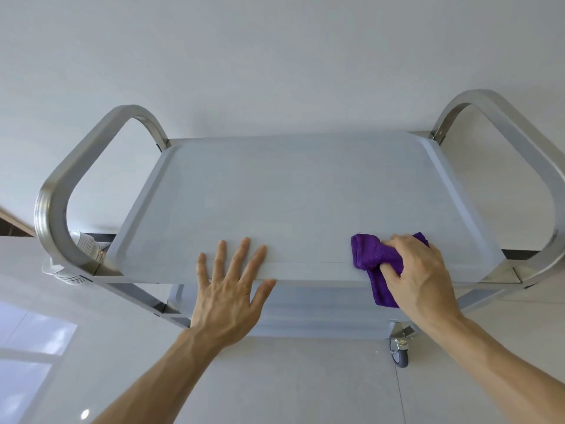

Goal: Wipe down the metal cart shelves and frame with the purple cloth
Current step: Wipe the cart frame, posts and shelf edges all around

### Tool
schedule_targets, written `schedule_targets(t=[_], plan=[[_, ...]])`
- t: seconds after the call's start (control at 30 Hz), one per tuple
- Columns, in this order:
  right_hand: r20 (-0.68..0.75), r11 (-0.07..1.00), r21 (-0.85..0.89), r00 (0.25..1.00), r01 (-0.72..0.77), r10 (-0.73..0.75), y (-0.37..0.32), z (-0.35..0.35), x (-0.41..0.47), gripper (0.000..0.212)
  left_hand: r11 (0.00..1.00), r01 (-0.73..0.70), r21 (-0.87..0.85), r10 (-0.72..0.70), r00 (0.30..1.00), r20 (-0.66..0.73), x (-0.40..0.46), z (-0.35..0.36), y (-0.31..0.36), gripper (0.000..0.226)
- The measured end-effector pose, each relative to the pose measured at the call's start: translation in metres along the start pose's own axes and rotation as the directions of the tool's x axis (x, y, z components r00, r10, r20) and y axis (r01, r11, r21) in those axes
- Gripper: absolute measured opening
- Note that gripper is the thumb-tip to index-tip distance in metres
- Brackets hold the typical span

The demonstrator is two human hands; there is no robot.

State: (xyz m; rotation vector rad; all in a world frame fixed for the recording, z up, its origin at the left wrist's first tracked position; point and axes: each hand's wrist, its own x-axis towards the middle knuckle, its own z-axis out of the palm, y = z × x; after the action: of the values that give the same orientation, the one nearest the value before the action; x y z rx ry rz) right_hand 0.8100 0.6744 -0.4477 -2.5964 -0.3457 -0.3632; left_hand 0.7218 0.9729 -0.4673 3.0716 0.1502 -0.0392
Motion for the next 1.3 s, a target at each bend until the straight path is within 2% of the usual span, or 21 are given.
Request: schedule_targets(t=[0.3, 0.5, 0.67, 0.73, 0.8, 0.87, 0.9, 0.97, 1.03, 1.1, 1.2, 1.3], plan=[[0.004, 1.000, -0.019, 1.000, -0.004, 0.004, -0.015, 0.012, 0.008, 0.025, 0.999, -0.042, 0.009, 0.042, 0.999, 0.024, 0.020, -0.008, -0.023, 0.069], [0.086, 0.997, -0.080, 0.996, -0.023, 0.030, -0.018, 0.011, 0.010, 0.029, 0.997, -0.064, -0.035, 0.066, 0.997, 0.052, 0.022, -0.007, -0.026, 0.068], [0.217, 0.984, -0.130, 0.964, -0.126, 0.152, -0.037, -0.006, 0.020, 0.022, 0.992, -0.097, -0.083, 0.114, 0.962, 0.247, 0.028, -0.029, -0.033, 0.078], [0.310, 0.967, -0.162, 0.920, -0.196, 0.239, -0.049, -0.015, 0.033, 0.016, 0.981, -0.087, -0.174, 0.148, 0.915, 0.375, 0.038, -0.049, -0.037, 0.080], [0.401, 0.929, -0.225, 0.842, -0.293, 0.362, -0.063, -0.026, 0.050, 0.010, 0.956, -0.039, -0.289, 0.176, 0.868, 0.463, 0.054, -0.075, -0.039, 0.076], [0.443, 0.895, -0.248, 0.778, -0.370, 0.445, -0.081, -0.036, 0.066, 0.013, 0.871, 0.072, -0.485, 0.188, 0.864, 0.467, 0.070, -0.104, -0.043, 0.063], [0.447, 0.896, -0.206, 0.777, -0.392, 0.443, -0.092, -0.039, 0.073, 0.012, 0.799, 0.122, -0.589, 0.192, 0.877, 0.441, 0.076, -0.117, -0.045, 0.057], [0.467, 0.905, -0.036, 0.794, -0.424, 0.390, -0.119, -0.046, 0.084, 0.001, 0.689, 0.127, -0.714, 0.225, 0.899, 0.377, 0.084, -0.142, -0.049, 0.047], [0.514, 0.902, 0.116, 0.802, -0.416, 0.304, -0.152, -0.055, 0.090, 0.019, 0.645, 0.112, -0.756, 0.255, 0.901, 0.351, 0.089, -0.164, -0.053, 0.045], [0.525, 0.891, 0.235, 0.822, -0.388, 0.220, -0.181, -0.062, 0.092, 0.031, 0.567, 0.171, -0.805, 0.276, 0.882, 0.382, 0.092, -0.182, -0.057, 0.049], [0.458, 0.859, 0.388, 0.878, -0.336, 0.136, -0.216, -0.068, 0.093, 0.027, 0.449, 0.254, -0.857, 0.309, 0.856, 0.416, 0.091, -0.206, -0.055, 0.055], [0.365, 0.849, 0.431, 0.920, -0.304, 0.144, -0.236, -0.072, 0.092, 0.023, 0.418, 0.274, -0.866, 0.304, 0.856, 0.417, 0.085, -0.220, -0.051, 0.059]])
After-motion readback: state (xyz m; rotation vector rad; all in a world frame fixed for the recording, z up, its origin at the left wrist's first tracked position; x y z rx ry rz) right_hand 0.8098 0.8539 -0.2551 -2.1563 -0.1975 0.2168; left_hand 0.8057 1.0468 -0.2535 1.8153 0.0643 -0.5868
